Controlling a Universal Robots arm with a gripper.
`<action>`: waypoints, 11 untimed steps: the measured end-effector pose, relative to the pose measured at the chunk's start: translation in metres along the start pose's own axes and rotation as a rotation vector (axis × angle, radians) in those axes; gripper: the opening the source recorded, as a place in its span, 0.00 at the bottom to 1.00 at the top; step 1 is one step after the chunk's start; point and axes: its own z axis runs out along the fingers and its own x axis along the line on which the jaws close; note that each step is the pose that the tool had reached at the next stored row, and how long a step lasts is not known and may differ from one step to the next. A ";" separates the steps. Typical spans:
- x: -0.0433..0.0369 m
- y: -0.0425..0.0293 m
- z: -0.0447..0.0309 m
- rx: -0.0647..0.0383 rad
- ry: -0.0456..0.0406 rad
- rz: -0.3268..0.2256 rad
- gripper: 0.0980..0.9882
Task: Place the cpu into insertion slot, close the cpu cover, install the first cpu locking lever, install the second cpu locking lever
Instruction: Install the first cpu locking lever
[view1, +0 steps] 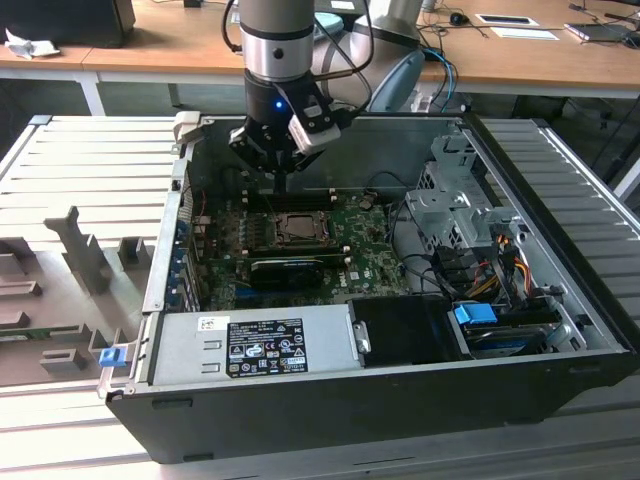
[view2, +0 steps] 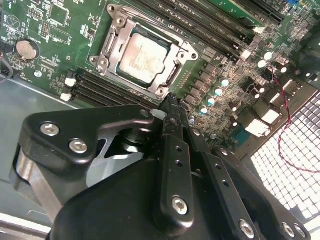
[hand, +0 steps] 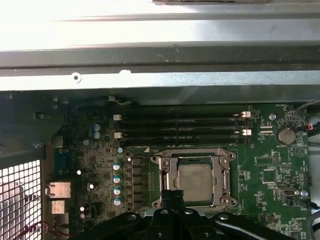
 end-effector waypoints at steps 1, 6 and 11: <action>0.0000 0.0000 0.0002 0.000 0.0000 0.000 0.01; 0.0006 -0.0001 0.0013 -0.002 0.0000 0.000 0.01; 0.0012 -0.0001 0.0024 -0.003 0.0000 0.000 0.01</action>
